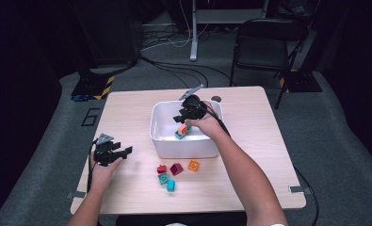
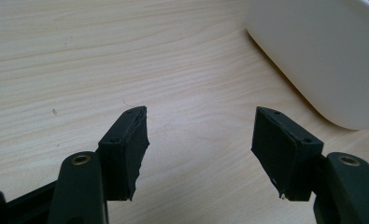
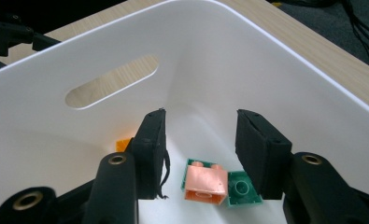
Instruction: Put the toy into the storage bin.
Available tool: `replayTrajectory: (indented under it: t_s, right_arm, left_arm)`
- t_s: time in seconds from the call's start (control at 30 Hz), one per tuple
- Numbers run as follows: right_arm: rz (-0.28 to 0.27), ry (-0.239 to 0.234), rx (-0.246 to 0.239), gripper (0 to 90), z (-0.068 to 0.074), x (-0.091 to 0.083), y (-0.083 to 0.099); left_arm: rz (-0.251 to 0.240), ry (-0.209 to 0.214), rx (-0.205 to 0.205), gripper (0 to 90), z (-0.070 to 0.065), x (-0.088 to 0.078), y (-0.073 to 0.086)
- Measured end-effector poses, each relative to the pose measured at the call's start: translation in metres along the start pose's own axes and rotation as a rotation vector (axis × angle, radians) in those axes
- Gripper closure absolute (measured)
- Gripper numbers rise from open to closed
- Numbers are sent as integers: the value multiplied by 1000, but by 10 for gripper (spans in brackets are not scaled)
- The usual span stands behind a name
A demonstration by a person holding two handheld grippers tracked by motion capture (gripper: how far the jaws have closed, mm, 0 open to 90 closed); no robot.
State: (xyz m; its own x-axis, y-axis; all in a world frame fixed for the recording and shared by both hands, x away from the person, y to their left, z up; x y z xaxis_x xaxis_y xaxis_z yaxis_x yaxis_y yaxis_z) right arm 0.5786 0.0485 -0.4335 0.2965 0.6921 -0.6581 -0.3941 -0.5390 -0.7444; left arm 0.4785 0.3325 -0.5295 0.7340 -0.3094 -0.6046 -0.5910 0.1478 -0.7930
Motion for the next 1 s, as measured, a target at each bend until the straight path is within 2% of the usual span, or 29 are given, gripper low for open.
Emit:
replayTrajectory:
  t_s: [0.27,0.43,0.5,0.8,1.0]
  right_arm:
    - [-49,-7,-35,488,17,-22,-9]
    - [-77,-8,-21,463,27,-40,-12]
    - [-85,-12,-36,459,31,-47,-12]
    - [-120,-36,-93,450,61,-74,-4]
    - [-137,-31,-114,451,74,-86,6]
  left_arm:
    - [4,-1,-1,357,0,0,0]
    - [3,-3,1,357,0,0,0]
    - [3,-4,1,357,0,-1,0]
    - [5,-5,2,357,0,-1,1]
    - [4,-7,4,357,0,-1,1]
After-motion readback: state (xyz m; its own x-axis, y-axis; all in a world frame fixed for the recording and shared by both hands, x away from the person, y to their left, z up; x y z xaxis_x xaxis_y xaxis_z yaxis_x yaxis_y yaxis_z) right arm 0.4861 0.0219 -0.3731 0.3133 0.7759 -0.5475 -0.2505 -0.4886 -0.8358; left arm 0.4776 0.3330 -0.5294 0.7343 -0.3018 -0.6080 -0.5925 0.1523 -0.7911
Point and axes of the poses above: each handheld gripper's, and its own axes: x roughly forward along the jaws, y roughly out of its underside, z roughly to its left, the point moved 6 cm from there along x, roughly forward along the jaws, and after that the axes turned 5 degrees about -y, right-handed, at the moved point
